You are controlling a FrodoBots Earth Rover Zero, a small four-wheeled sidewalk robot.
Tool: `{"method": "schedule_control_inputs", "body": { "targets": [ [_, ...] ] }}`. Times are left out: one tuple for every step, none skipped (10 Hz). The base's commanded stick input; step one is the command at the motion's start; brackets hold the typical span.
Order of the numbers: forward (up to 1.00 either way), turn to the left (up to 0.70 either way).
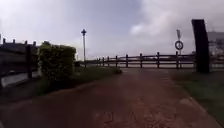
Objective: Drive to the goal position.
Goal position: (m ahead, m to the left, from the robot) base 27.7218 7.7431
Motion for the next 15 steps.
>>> {"method": "schedule_control_inputs", "body": {
  "targets": [
    [0.93,0.00],
    [0.95,0.00],
    [0.95,0.00],
    [0.95,-0.09],
    [0.95,-0.29],
    [0.95,-0.38],
    [0.95,-0.38],
    [0.95,-0.38],
    [0.95,-0.38],
    [0.95,-0.38],
    [0.95,-0.38],
    [0.95,-0.38],
    [0.95,-0.30],
    [0.96,-0.05],
    [0.96,0.00]
  ]
}}
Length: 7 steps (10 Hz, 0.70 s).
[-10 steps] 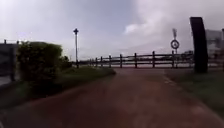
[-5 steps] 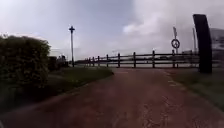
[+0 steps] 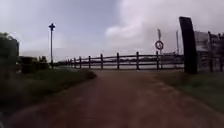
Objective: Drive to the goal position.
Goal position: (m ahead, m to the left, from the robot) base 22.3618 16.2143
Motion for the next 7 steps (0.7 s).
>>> {"method": "schedule_control_inputs", "body": {
  "targets": [
    [0.97,0.00],
    [0.97,0.00],
    [0.97,0.00],
    [0.97,0.00],
    [0.97,0.00],
    [0.97,0.00],
    [0.97,0.00]
  ]
}}
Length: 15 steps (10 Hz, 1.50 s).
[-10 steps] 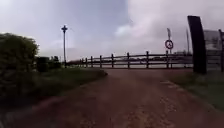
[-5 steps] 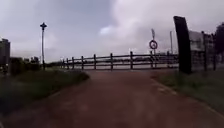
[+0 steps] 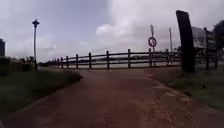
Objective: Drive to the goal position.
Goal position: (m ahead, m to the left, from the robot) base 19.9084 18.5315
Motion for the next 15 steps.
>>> {"method": "schedule_control_inputs", "body": {
  "targets": [
    [0.97,0.00],
    [0.97,0.00],
    [0.97,0.00],
    [0.97,0.00],
    [0.97,0.00],
    [0.97,0.00],
    [0.97,0.00],
    [0.97,0.00],
    [0.97,0.00],
    [0.97,0.00],
    [0.97,0.00],
    [0.97,0.00],
    [0.97,0.00],
    [0.97,0.00],
    [0.97,0.00]
  ]
}}
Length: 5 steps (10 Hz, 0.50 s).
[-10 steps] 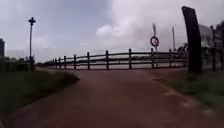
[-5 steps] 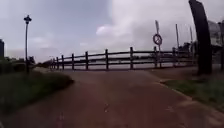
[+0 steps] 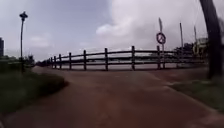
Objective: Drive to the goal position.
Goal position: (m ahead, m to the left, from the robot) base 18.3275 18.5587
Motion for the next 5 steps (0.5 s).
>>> {"method": "schedule_control_inputs", "body": {
  "targets": [
    [0.97,0.00],
    [0.97,0.00],
    [0.97,0.00],
    [0.98,0.23],
    [0.98,0.39]
  ]
}}
